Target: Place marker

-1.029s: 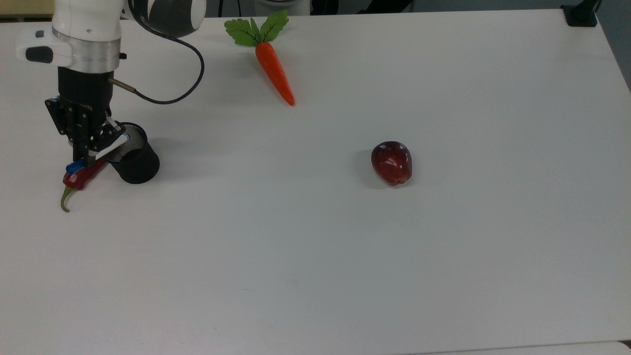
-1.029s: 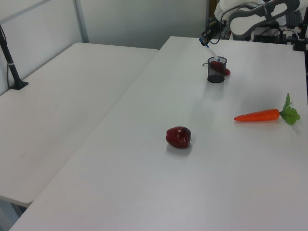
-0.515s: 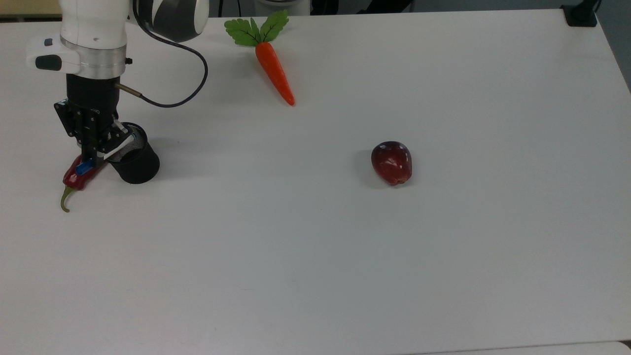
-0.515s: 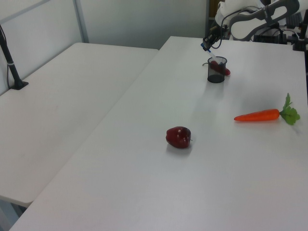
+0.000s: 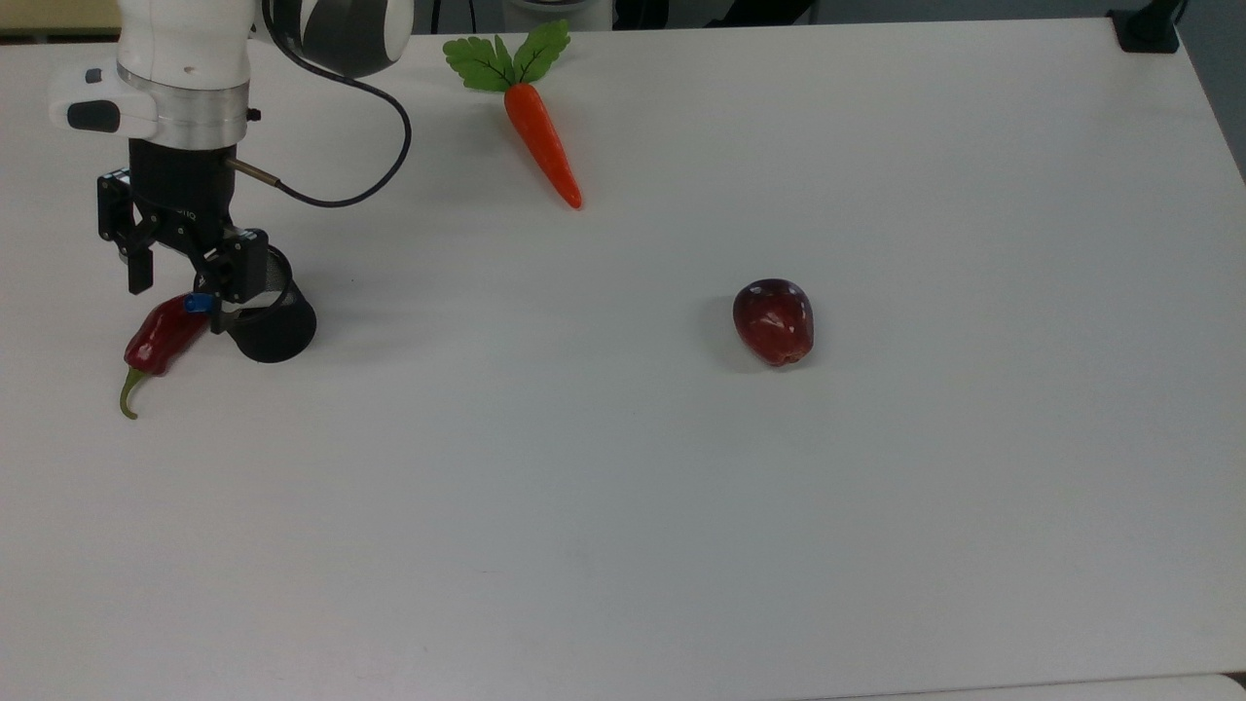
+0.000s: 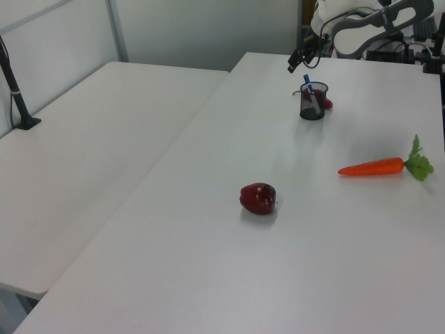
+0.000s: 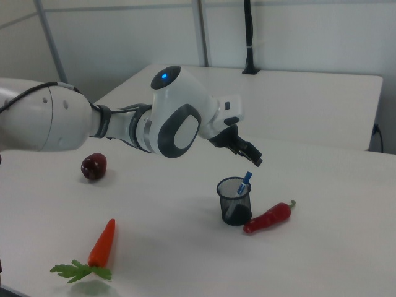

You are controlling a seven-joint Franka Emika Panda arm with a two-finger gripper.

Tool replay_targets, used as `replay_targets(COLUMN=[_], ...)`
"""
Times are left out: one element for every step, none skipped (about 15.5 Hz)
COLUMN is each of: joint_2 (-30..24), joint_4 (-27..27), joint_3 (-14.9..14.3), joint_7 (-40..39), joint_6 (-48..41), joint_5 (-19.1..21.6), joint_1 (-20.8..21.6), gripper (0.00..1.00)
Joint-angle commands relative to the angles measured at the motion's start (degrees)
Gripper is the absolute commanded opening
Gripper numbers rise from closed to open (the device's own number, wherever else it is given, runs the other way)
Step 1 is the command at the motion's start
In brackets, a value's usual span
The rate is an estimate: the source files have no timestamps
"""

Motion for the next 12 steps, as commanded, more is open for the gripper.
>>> replay_targets(joint_2=[-3.2, -3.7, -4.8, -6.0, -7.3, -8.5, -9.6, -10.6, -10.9, -11.4, -12.0, -12.7], joint_4=[1.0, 1.5, 2.0, 2.1, 2.1, 2.1, 2.1, 2.2, 2.3, 3.2, 3.9, 5.0], joint_3=[0.3, 0.4, 0.4, 0.4, 0.4, 0.5, 0.5, 0.5, 0.6, 0.7, 0.7, 1.0], joint_7=[0.3, 0.3, 0.3, 0.3, 0.3, 0.3, 0.1, -0.1, -0.1, -0.2, -0.7, -1.8], joint_6=[-6.7, -8.6, -11.4, -14.9, -18.3, -21.2, -24.1, -26.7, -29.1, -31.9, -36.0, -40.2], joint_5=[-0.5, -0.4, -0.2, -0.2, -0.2, -0.2, -0.1, -0.1, -0.1, -0.1, 0.0, 0.2], joint_1=[2.6, 3.8, 5.2, 6.3, 7.7, 9.3, 11.0, 13.1, 15.1, 17.1, 18.1, 19.0], gripper=[1.0, 1.0, 1.0, 1.0, 1.0, 1.0, 1.0, 1.0, 1.0, 1.0, 1.0, 1.0])
